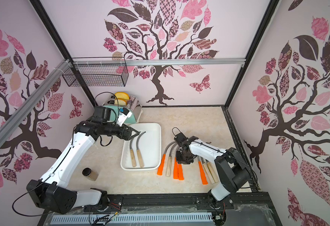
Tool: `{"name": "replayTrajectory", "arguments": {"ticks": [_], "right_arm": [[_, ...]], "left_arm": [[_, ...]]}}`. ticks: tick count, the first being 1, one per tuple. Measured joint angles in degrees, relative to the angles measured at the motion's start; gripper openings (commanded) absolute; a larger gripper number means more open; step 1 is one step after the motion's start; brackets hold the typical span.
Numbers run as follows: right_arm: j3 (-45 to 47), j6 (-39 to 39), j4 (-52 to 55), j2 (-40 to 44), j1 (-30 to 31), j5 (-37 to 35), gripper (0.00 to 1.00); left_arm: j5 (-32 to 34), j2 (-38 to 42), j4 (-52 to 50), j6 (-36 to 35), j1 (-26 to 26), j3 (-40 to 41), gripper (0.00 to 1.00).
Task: Put small sickles into storage boxes
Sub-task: Pick up the sickle at the center of the board.
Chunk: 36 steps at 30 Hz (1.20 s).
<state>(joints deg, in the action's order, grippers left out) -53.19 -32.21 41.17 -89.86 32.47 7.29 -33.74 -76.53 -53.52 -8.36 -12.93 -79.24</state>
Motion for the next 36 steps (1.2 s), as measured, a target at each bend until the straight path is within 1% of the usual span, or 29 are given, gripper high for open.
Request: {"name": "replayTrajectory", "arguments": {"ticks": [11,20,36], "right_arm": [[-0.7,0.0,-0.3,-2.5,0.5,0.0,0.35],[-2.8,0.1,-0.7,-4.3,0.9,-0.1,0.36],[-2.9,0.3,0.0,-5.6,1.7,-1.6,0.36]], "left_arm": [[-0.2,0.1,0.0,0.3,0.0,0.2,0.91],[-0.2,0.3,0.0,0.3,0.0,0.2,0.91],[-0.2,0.4,0.3,0.3,0.0,0.3,0.91]]}}
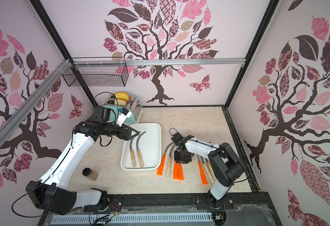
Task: Put small sickles into storage boxes
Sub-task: Pick up the sickle at the center of the board.
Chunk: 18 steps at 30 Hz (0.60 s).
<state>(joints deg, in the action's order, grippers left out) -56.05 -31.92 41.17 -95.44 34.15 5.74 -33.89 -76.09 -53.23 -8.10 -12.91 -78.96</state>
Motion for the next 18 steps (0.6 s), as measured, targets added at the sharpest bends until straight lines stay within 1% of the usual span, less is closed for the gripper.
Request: {"name": "replayTrajectory", "arguments": {"ticks": [8,18], "right_arm": [[0.0,0.0,0.3,-1.8,0.6,-0.7,0.36],[0.0,0.0,1.2,-1.8,0.7,-2.7,0.34]], "left_arm": [[0.0,0.2,0.0,-0.1,0.0,0.1,0.91],[0.0,0.4,0.0,-0.3,0.0,0.3,0.91]]}}
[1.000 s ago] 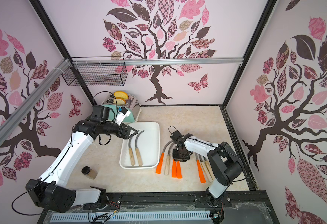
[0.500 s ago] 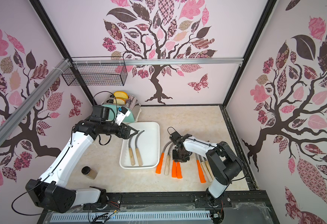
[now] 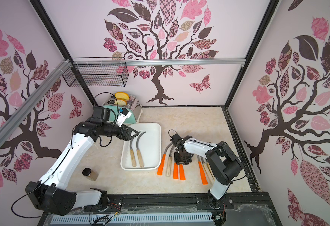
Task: Put small sickles into storage boxes
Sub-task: Pick up the sickle at the center of the board.
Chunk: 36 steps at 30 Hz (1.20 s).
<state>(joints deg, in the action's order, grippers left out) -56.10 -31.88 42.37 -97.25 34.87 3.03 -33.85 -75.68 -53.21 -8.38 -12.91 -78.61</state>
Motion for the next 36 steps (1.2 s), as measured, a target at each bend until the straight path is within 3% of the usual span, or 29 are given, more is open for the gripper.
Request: {"name": "replayTrajectory", "arguments": {"ticks": [24,36], "right_arm": [[0.3,0.4,-0.2,0.0,0.0,-0.5,0.32],[0.5,0.6,-0.1,0.0,0.0,-1.0,0.24]], "left_arm": [[0.2,0.3,0.0,-0.2,0.0,0.0,0.91],[0.2,0.5,0.0,-0.2,0.0,0.0,0.91]]}}
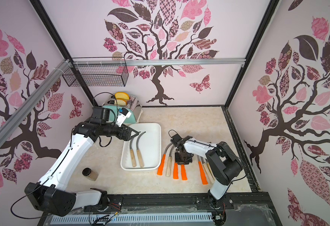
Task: Put small sickles into storage boxes
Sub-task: Pick up the sickle at the center of the board.
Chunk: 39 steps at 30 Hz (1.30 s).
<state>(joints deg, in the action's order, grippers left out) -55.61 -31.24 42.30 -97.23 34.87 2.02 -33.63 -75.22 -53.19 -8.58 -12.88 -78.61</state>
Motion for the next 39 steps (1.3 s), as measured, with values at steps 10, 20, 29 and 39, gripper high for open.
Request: {"name": "replayTrajectory", "arguments": {"ticks": [10,20,29,39], "right_arm": [[0.0,0.1,-0.1,0.0,0.0,-0.1,0.15],[0.0,0.1,-0.1,0.0,0.0,-0.1,0.03],[0.0,0.2,-0.1,0.0,0.0,-0.4,0.0],[0.0,0.4,0.2,0.2,0.0,-0.8,0.0]], "left_arm": [[0.0,0.1,0.0,0.0,0.0,0.0,0.91],[0.1,0.1,0.0,0.0,0.0,0.0,0.91],[0.2,0.1,0.0,0.0,0.0,0.0,0.91],[0.1,0.1,0.0,0.0,0.0,0.0,0.91]]}}
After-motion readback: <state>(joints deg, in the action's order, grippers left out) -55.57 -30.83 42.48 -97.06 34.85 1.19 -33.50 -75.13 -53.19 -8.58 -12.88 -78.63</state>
